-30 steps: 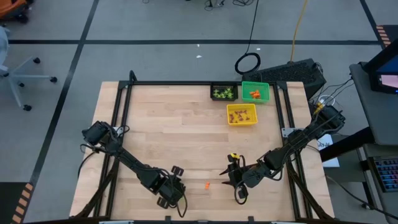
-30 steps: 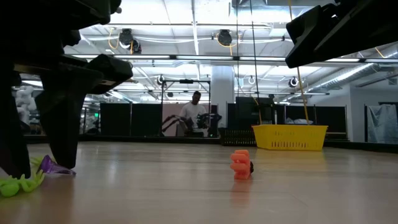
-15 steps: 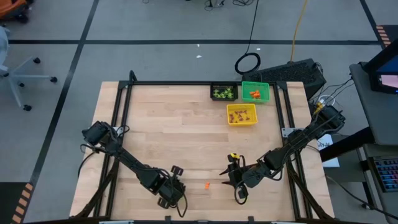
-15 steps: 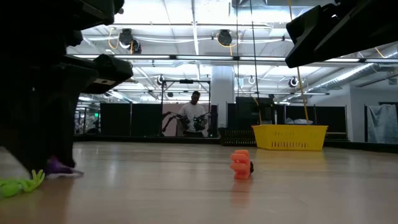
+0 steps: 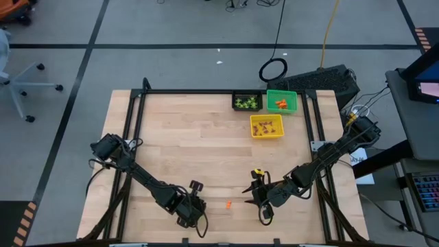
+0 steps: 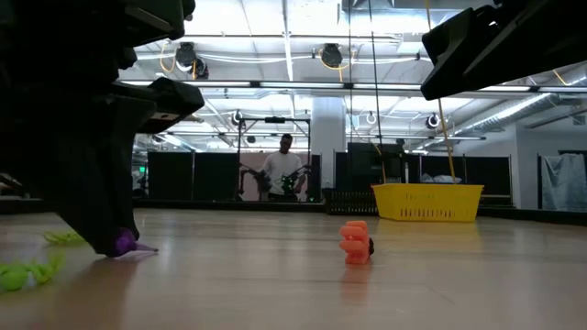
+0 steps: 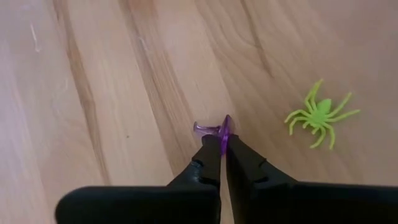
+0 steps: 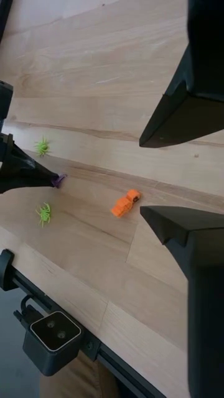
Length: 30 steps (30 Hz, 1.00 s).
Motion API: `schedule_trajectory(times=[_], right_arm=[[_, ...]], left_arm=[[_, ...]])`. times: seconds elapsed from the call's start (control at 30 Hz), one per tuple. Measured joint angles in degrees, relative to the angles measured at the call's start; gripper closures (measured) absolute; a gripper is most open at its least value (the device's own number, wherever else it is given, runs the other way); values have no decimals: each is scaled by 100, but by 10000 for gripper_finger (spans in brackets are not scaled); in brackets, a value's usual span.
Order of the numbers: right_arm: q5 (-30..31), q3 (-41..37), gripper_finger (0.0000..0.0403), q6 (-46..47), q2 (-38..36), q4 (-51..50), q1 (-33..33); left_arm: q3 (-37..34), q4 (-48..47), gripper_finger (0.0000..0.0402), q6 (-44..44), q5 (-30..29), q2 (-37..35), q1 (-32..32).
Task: Sort Halloween decoration
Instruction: Put the violet witch hat toy into the yellow basket
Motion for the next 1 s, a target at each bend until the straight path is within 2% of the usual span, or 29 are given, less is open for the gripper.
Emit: schedule_trajectory(times=[0.6, 0.87, 1.0], right_arm=[[-2, 0, 252, 0, 0, 0, 0], [-2, 0, 252, 0, 0, -10, 0], [-2, 0, 252, 2, 0, -63, 0]], left_arm=[[165, -66, 397, 151, -443, -205, -2], [310, -78, 397, 471, -887, -219, -4], [385, -73, 397, 733, -1307, -223, -4]])
